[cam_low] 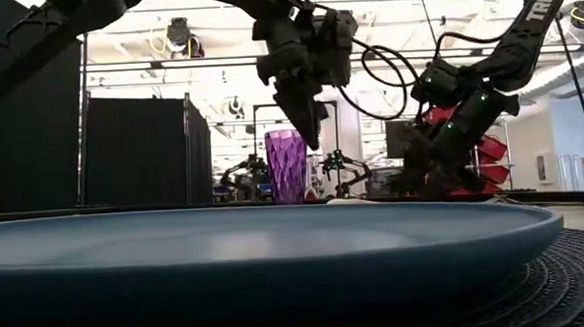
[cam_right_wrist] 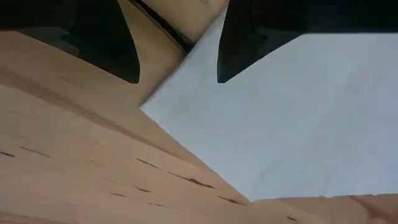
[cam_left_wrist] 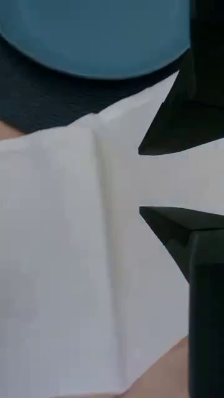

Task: Set table place
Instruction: Fold the white table napkin on the table

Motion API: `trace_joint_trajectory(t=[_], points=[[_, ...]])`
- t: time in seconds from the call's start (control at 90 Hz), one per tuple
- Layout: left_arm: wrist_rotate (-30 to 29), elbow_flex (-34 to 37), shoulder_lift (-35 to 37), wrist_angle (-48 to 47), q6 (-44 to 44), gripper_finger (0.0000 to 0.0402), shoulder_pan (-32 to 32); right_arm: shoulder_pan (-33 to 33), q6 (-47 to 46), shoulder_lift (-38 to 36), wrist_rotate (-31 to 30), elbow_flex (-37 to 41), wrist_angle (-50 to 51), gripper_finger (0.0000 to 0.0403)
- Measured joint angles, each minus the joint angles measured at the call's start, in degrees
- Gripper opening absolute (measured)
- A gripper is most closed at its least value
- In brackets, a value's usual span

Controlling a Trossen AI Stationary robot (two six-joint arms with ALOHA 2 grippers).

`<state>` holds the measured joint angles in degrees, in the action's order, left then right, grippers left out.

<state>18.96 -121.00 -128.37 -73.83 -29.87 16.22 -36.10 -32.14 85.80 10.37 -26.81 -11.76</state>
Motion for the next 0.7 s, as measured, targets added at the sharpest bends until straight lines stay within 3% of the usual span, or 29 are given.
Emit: trace_joint_trajectory(t=[0.322, 0.7], points=[[-1.52, 8.97, 7.01, 3.55, 2.64, 0.0127, -0.76, 0.17, -1.35, 1.24, 0.76, -0.04, -1.67, 0.0203], [-2.86, 25.21, 16.85, 17.13, 6.25, 0.0127, -2.49, 3.03, -3.6, 1.89, 0.59, 0.0, -3.27, 0.0183]])
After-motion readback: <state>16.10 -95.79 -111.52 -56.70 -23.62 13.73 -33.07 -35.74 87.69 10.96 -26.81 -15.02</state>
